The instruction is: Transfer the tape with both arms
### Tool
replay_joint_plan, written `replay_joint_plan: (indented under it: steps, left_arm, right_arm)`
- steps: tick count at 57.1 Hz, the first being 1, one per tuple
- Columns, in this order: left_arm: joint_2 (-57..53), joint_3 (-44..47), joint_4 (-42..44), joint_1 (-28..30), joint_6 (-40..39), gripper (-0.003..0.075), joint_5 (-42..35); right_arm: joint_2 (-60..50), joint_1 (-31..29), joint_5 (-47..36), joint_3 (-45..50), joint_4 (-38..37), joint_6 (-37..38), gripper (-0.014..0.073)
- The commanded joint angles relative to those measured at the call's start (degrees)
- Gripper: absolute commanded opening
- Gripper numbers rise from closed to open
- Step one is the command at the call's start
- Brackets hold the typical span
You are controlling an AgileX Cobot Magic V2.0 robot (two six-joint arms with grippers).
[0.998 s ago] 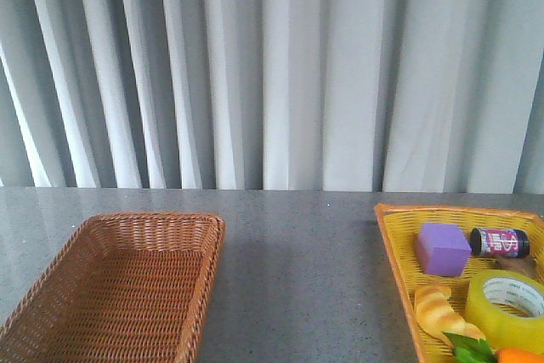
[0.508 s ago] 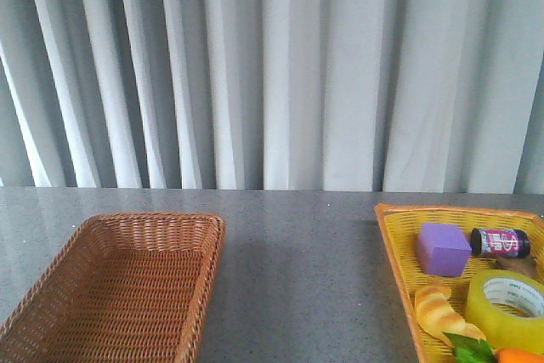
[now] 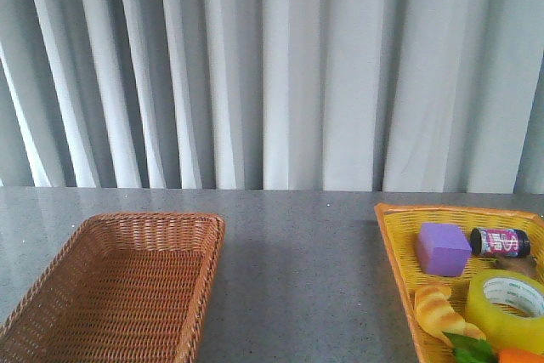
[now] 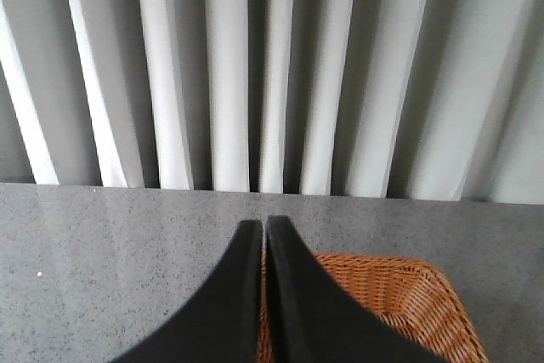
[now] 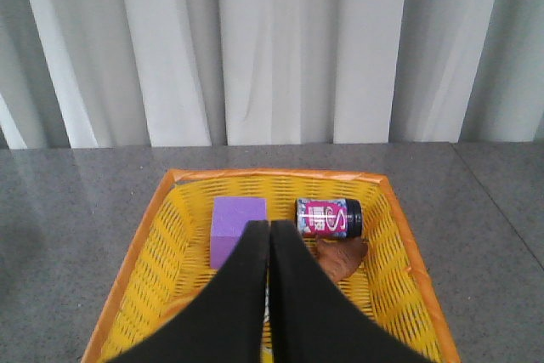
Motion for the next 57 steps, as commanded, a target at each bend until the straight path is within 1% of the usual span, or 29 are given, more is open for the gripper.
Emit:
replay_joint_plan:
  steps: [1,5,14,24,29,34,37,42,44,48,52,55,57]
  left_arm:
    - [1.3,-4.4,-1.8,0.0,-1.3,-0.0006,1.9]
    - [1.3,-4.6,-3.2,0.0,-1.4,-0.0006,3.7]
    - [1.1,-4.6,-4.5,0.0,-1.1,-0.0006,5.2]
    - [1.1,-4.6,-4.4,0.0,1.7,-0.0001,5.8]
    - [1.1,-4.6,-4.2,0.0,5.1,0.0013,6.0]
    - [1.1,-4.6,-4.8,0.0,8.9,0.005,6.0]
    - [1.1,-4.6,-4.9,0.0,9.5,0.0083,6.1]
    - [1.1,-4.6,-6.5,0.0,9.5,0.0158,6.5]
    - [1.1,-4.6,-7.8,0.0,9.5,0.0196,6.5]
    - [1.1,-4.6,-10.3,0.0,9.5,0.0283,6.3]
    - [1.3,-4.6,-11.3,0.0,9.5,0.0382,5.6]
    - [1.3,-4.6,-11.3,0.0,9.5,0.0438,5.2]
    - [1.3,-4.6,-11.3,0.0,9.5,0.0477,5.2]
  right_arm:
    - [0.8,-0.1,-4.2,-2.2,1.0,0.1,-0.0007]
    - [1.1,-0.1,-3.2,-2.2,2.4,0.1,-0.0007]
    - [1.9,-0.1,-1.2,-2.2,0.5,-0.6,-0.0005]
    - [3.8,-0.1,4.9,-2.2,-0.9,-0.6,0.0018]
    - [4.9,-0.1,6.8,-2.2,-1.2,-0.7,0.0062]
    - [5.5,-0.1,7.8,-2.2,-1.2,-1.5,0.015]
    - [5.6,-0.1,8.2,-2.2,-1.2,-1.8,0.021]
    - [5.7,-0.1,8.2,-2.2,-1.2,-1.8,0.0342]
    - [5.9,-0.1,8.1,-2.2,-1.1,-1.6,0.0405]
    - [6.1,-0.1,7.8,-2.2,-1.1,-1.1,0.0502]
    - [6.7,-0.1,7.2,-2.2,-1.1,-0.9,0.0578]
    - [7.3,-0.1,6.6,-2.2,-1.1,-0.9,0.0617]
    - [7.9,-0.1,6.0,-2.3,-1.1,-0.5,0.0627]
